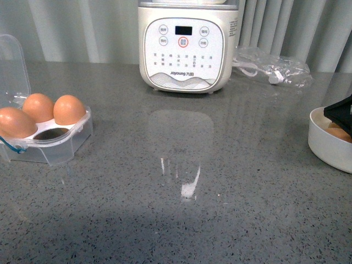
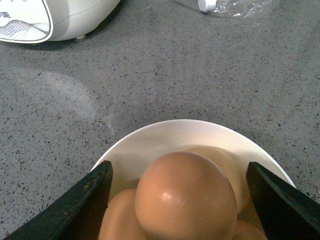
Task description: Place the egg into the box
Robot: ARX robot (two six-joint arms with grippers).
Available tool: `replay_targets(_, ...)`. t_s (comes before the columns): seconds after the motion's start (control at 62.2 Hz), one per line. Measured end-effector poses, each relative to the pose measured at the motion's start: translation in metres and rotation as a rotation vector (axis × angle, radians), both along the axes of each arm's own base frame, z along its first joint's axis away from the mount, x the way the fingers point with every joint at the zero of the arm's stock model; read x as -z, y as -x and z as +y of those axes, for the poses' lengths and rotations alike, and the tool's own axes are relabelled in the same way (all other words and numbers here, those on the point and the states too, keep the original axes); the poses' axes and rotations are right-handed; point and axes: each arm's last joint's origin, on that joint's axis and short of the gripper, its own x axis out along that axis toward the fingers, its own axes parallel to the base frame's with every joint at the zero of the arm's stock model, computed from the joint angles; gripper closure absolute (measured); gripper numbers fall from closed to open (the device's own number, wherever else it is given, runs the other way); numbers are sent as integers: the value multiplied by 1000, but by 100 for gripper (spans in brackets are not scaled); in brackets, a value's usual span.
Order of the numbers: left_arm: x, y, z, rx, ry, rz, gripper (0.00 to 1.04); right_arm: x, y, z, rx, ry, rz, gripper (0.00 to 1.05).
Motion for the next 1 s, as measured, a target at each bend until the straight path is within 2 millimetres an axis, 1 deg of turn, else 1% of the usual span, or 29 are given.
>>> replay_targets(0.032, 0, 0, 0, 0, 0, 0, 7, 0, 0, 0, 1, 2, -1, 29)
replay_targets(0.145, 0, 0, 0, 0, 0, 0, 7, -1, 0, 1, -3, 6, -5, 47)
replay_targets(0.177, 0, 0, 0, 0, 0, 0, 7, -1, 1, 1, -3, 7, -6, 50)
replay_targets(0.209, 0, 0, 0, 0, 0, 0, 7, -2, 1, 1, -2, 12, -10, 57)
replay_targets(0.257, 0, 0, 0, 0, 0, 0, 7, -4, 1, 1, 0, 17, -15, 61)
replay_targets(0.386, 0, 0, 0, 0, 0, 0, 7, -10, 4, 2, -5, 25, -31, 62)
replay_targets(0.547, 0, 0, 0, 0, 0, 0, 7, -22, 9, 4, -11, 36, -71, 62)
replay_targets(0.692, 0, 0, 0, 0, 0, 0, 7, -36, 6, 11, -30, 40, -118, 62)
replay_targets(0.756, 0, 0, 0, 0, 0, 0, 7, -44, 2, 20, -55, 36, -149, 62)
replay_targets(0.82, 0, 0, 0, 0, 0, 0, 7, -55, -5, 37, -124, 10, -195, 62)
replay_targets(0.885, 0, 0, 0, 0, 0, 0, 7, -63, -12, 62, -209, -22, -211, 62)
replay_targets(0.901, 0, 0, 0, 0, 0, 0, 7, -65, -14, 73, -248, -39, -211, 62)
replay_targets(0.933, 0, 0, 0, 0, 0, 0, 7, -67, -16, 88, -300, -61, -205, 62)
replay_targets(0.997, 0, 0, 0, 0, 0, 0, 7, -68, -18, 111, -381, -92, -195, 62)
